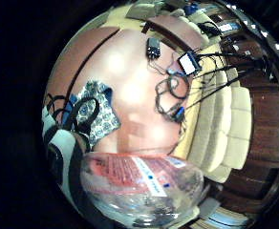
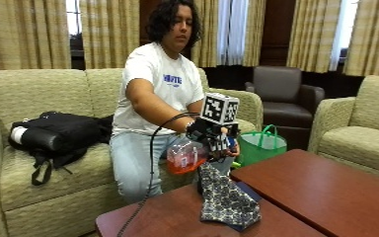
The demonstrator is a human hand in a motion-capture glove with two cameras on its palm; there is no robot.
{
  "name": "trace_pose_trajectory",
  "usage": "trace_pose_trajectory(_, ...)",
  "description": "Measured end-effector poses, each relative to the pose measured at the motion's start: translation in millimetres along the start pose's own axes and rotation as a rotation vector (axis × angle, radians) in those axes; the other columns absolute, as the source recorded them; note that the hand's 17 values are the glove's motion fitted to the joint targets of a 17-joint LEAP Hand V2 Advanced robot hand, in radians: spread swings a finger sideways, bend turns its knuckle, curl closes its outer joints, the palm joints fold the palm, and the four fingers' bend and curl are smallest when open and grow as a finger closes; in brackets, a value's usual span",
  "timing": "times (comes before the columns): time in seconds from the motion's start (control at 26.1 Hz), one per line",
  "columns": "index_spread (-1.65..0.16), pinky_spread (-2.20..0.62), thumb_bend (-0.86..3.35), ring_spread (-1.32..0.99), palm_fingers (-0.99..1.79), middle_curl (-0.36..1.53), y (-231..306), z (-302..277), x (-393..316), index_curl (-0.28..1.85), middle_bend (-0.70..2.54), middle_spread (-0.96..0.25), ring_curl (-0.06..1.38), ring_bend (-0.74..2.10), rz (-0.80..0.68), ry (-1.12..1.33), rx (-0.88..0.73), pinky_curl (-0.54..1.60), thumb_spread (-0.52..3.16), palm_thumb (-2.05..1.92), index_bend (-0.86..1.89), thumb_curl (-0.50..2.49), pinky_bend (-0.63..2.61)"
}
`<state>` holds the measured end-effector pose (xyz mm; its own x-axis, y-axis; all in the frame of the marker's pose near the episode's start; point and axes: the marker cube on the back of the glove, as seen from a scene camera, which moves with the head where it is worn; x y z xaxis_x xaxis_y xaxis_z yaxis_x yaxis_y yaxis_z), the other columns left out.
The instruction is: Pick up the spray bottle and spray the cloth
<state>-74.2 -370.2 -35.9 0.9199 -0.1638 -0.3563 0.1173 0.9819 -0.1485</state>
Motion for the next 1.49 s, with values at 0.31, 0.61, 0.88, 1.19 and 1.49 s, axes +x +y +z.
trace_pose_trajectory(0.31,-0.29,-0.32,-0.03,-0.23,1.39,0.51,-5,68,-57,0.52,0.62,-0.22,0.45,0.63,-0.081,0.293,-0.137,0.38,0.18,0.91,0.37,0.72,0.4)
trace_pose_trajectory(0.61,-0.29,-0.32,-0.03,-0.23,1.39,0.51,-4,122,-70,0.53,0.62,-0.21,0.45,0.63,-0.216,0.348,-0.244,0.38,0.17,0.91,0.36,0.74,0.39)
trace_pose_trajectory(0.88,-0.29,-0.32,-0.03,-0.23,1.39,0.51,-5,143,-77,0.53,0.61,-0.21,0.45,0.63,-0.127,0.397,-0.232,0.38,0.16,0.91,0.36,0.76,0.39)
trace_pose_trajectory(1.19,-0.29,-0.32,-0.03,-0.23,1.39,0.51,-11,68,-62,0.54,0.62,-0.21,0.45,0.63,-0.303,0.254,-0.157,0.38,0.16,0.91,0.36,0.77,0.4)
trace_pose_trajectory(1.49,-0.29,-0.31,-0.03,-0.23,1.39,0.51,-37,-30,-89,0.55,0.62,-0.21,0.45,0.63,-0.042,-0.211,0.041,0.38,0.16,0.91,0.35,0.78,0.39)
